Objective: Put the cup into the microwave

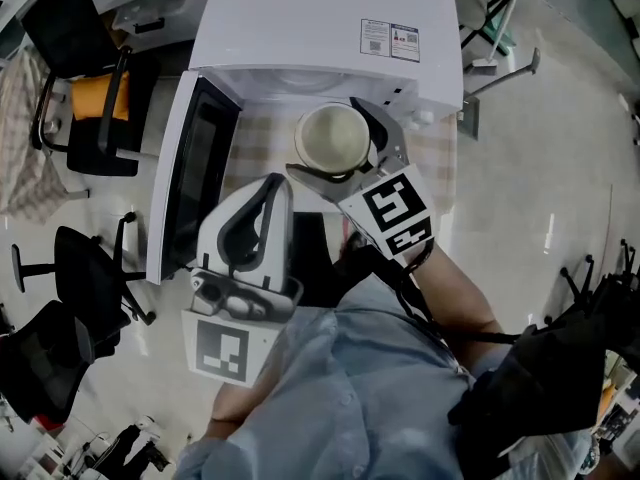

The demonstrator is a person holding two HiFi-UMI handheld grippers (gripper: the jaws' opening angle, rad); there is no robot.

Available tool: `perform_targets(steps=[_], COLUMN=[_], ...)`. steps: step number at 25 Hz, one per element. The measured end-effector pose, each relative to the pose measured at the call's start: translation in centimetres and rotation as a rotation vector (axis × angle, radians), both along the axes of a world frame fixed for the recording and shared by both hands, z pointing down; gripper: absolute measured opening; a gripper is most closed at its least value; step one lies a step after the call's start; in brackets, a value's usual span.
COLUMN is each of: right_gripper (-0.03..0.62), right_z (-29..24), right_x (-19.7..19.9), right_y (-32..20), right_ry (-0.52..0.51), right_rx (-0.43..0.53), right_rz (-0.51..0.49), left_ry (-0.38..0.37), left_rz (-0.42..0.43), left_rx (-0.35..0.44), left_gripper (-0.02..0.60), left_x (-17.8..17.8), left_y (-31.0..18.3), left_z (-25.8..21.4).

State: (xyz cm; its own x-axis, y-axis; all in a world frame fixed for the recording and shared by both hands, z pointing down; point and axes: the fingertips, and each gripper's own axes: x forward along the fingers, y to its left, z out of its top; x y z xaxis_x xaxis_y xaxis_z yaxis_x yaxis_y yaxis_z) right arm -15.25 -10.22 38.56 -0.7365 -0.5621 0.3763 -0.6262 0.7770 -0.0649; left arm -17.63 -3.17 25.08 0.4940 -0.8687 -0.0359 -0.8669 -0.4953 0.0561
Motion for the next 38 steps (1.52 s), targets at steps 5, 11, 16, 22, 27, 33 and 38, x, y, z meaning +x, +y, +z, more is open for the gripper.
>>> perform_targets(steps=[5, 11, 16, 22, 27, 33, 38], right_gripper=[0.532, 0.532, 0.532, 0.532, 0.532, 0.532, 0.532], right_z=[1.9, 4.2, 7.0, 10.1, 11.6, 13.5, 14.8], right_x=[-1.4, -2.0, -2.3, -2.8, -3.4, -3.6, -3.4], right_y=[-1.4, -3.3, -4.5, -6.1, -7.5, -9.9, -11.4], right_ry=[0.051, 0.069, 0.069, 0.082, 0.086, 0.102, 0.108], right_rx=[-0.011, -0.036, -0.063, -0.09, -0.102, -0.108, -0.124], right_rz=[-0.008, 0.012, 0.043, 0.07, 0.084, 0.117, 0.14], left_ry=[-0.008, -0.009, -0.071, -0.085, -0.063, -0.049, -0.043], left_rz=[0.006, 0.037, 0.096, 0.097, 0.07, 0.049, 0.035], left_rx=[0.026, 0.023, -0.007, -0.015, -0.013, -0.014, -0.01], left_gripper=[0.005, 0.005, 0.005, 0.005, 0.005, 0.005, 0.005], left_x=[-1.6, -2.0, -2.9, -3.5, -4.1, -4.7, -5.4], left_y=[-2.4, -4.6, -4.1, -4.8, -6.2, -7.5, -8.4], left_z=[0.2, 1.5, 4.7, 6.2, 6.4, 7.2, 8.0])
